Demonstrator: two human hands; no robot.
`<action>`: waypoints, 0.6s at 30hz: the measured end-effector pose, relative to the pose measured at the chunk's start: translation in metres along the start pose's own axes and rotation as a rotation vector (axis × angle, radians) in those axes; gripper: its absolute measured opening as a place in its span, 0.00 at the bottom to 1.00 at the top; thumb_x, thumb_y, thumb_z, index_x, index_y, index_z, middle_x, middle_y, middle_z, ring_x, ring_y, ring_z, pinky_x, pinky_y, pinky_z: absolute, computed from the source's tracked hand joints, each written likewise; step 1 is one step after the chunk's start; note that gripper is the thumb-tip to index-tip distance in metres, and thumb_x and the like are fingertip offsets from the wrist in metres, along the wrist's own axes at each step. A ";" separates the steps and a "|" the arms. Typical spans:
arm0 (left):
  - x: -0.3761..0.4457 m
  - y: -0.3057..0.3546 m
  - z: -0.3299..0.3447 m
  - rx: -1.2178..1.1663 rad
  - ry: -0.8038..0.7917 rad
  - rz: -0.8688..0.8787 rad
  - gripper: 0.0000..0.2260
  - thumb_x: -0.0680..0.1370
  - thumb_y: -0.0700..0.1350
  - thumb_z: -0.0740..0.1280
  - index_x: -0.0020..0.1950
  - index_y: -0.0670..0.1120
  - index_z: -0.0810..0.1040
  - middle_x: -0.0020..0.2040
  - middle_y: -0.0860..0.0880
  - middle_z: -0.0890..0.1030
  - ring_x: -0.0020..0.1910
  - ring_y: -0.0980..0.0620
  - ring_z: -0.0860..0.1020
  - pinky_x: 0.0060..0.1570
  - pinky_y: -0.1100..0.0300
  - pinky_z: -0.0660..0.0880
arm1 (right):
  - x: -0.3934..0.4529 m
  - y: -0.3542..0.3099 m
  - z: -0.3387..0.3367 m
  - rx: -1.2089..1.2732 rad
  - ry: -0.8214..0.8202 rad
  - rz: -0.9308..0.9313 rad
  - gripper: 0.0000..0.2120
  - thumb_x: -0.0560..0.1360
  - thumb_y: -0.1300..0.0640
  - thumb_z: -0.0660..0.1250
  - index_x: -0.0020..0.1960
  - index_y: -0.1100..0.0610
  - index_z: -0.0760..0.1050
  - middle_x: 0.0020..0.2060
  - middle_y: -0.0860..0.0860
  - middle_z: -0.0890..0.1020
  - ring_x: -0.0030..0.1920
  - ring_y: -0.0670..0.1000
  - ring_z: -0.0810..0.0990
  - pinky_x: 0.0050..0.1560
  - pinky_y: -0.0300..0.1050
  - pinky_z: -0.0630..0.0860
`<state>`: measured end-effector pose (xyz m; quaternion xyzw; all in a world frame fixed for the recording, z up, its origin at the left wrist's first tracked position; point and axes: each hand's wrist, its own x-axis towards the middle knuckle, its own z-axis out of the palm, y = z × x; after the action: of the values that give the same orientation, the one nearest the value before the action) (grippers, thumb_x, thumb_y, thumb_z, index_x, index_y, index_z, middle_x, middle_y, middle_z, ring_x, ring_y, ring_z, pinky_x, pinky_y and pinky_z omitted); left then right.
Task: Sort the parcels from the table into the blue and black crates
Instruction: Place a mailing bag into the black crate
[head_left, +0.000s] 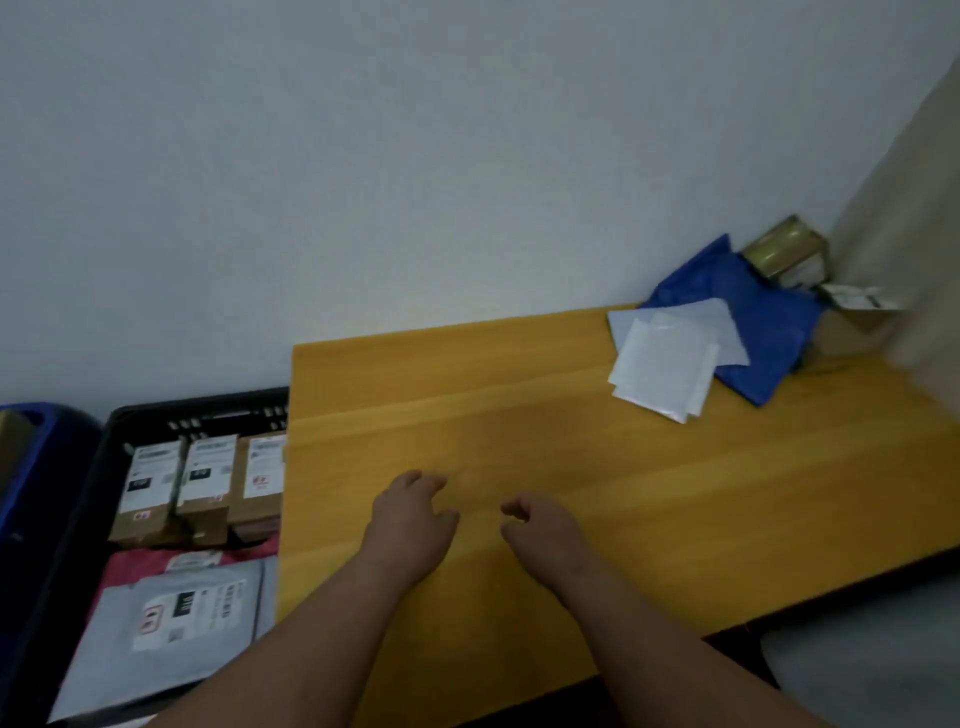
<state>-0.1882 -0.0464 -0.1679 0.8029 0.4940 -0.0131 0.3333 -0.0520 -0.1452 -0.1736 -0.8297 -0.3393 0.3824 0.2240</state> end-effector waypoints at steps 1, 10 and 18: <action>-0.001 0.022 0.010 -0.003 -0.014 0.022 0.23 0.80 0.52 0.64 0.74 0.49 0.67 0.76 0.46 0.62 0.75 0.46 0.61 0.72 0.52 0.62 | -0.003 0.018 -0.020 0.005 0.018 0.025 0.17 0.80 0.56 0.59 0.68 0.54 0.72 0.67 0.53 0.73 0.63 0.53 0.74 0.63 0.50 0.73; 0.026 0.127 0.059 -0.018 -0.090 0.088 0.23 0.81 0.52 0.63 0.74 0.48 0.67 0.75 0.47 0.63 0.73 0.46 0.64 0.71 0.51 0.63 | 0.014 0.108 -0.124 0.071 0.092 0.121 0.17 0.81 0.56 0.58 0.69 0.53 0.71 0.57 0.50 0.75 0.44 0.46 0.74 0.54 0.50 0.77; 0.105 0.196 0.098 -0.092 -0.200 0.094 0.23 0.81 0.50 0.63 0.75 0.47 0.66 0.75 0.47 0.65 0.72 0.47 0.66 0.70 0.53 0.65 | 0.074 0.141 -0.182 0.097 0.135 0.213 0.18 0.80 0.55 0.59 0.70 0.54 0.70 0.67 0.52 0.73 0.47 0.47 0.73 0.51 0.44 0.73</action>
<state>0.0530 -0.0745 -0.1780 0.8038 0.4203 -0.0546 0.4176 0.1819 -0.2053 -0.1874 -0.8731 -0.2145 0.3633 0.2441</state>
